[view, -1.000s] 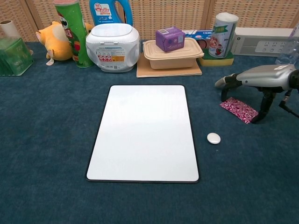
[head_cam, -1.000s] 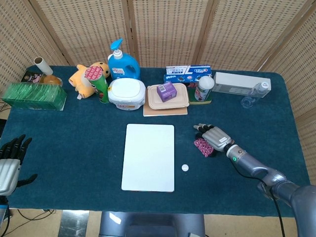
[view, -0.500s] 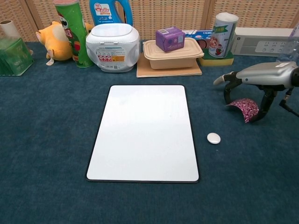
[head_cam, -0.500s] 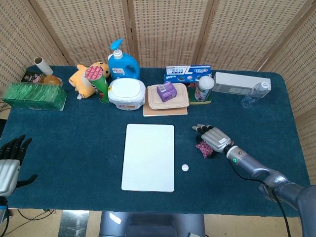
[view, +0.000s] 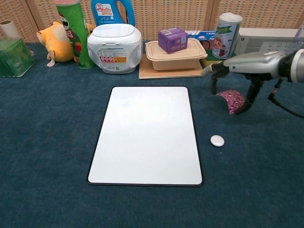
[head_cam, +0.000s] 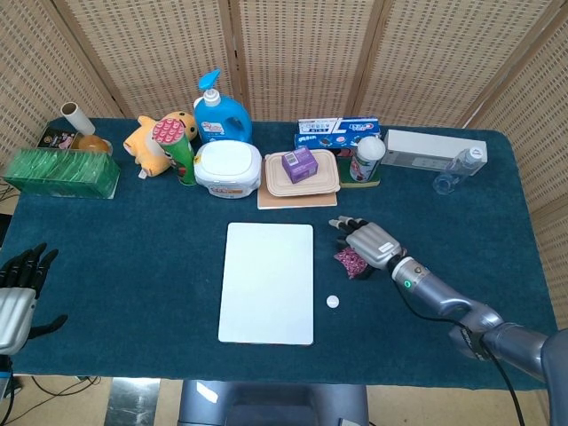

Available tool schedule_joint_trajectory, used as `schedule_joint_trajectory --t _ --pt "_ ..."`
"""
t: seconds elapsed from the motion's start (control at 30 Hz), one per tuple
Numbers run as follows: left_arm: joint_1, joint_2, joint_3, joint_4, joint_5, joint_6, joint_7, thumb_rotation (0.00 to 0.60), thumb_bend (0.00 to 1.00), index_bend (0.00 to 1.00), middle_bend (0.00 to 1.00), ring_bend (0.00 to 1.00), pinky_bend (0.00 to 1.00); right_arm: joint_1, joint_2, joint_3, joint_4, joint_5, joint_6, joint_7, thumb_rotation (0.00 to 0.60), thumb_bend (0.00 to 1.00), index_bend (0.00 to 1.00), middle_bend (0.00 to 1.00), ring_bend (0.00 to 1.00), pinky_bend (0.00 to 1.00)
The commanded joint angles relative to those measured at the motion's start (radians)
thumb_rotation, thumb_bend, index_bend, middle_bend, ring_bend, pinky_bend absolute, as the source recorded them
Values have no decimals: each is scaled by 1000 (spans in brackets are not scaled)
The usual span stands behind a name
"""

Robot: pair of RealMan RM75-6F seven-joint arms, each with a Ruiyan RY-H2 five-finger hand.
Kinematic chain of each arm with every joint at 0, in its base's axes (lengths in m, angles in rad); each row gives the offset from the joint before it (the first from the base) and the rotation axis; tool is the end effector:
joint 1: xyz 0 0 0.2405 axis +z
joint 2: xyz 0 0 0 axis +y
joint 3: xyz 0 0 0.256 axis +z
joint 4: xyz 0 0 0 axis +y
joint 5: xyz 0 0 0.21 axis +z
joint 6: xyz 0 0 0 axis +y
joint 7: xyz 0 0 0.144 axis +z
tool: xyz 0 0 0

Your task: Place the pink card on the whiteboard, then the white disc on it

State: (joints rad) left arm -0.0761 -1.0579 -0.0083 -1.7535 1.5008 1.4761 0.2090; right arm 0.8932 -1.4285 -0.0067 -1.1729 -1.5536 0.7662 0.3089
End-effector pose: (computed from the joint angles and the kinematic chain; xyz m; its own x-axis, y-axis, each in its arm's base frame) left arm -0.2926 0.1676 0.1589 0.5119 0.0598 0.8570 0.8589 -0.0163 -0.5119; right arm -0.1847 -0.3857 0.0079 0.5773 -0.3769 0.7244 -0.7604 -0.5714 0.3087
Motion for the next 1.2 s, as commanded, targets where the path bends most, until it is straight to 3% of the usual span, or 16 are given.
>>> schedule_joint_trajectory --t 0.03,0.3,0.63,0.93,1.13,1.2 --pt "8 8 7 5 17 14 -22 600 83 0 0 0 75 30 -19 68 -72 82 -42 -70 600 175 381 70 27 180" --pt "15 25 21 20 57 27 -77 600 83 0 0 0 75 64 -88 153 -157 298 -97 -287 600 183 381 71 27 182" --pt "16 38 26 28 72 29 -111 600 84 0 0 0 75 82 -147 174 -197 494 -87 -469 600 192 380 72 25 182" --pt "21 44 26 31 79 39 -128 600 84 0 0 0 75 128 -227 183 -247 700 -12 -659 600 196 362 72 22 182" --pt "24 48 28 34 85 45 -141 600 84 0 0 0 75 141 -250 183 -276 792 36 -730 600 204 325 75 2 176" --pt "25 49 28 35 87 46 -145 600 83 0 0 0 75 145 -255 183 -286 820 51 -753 600 199 269 67 0 164"
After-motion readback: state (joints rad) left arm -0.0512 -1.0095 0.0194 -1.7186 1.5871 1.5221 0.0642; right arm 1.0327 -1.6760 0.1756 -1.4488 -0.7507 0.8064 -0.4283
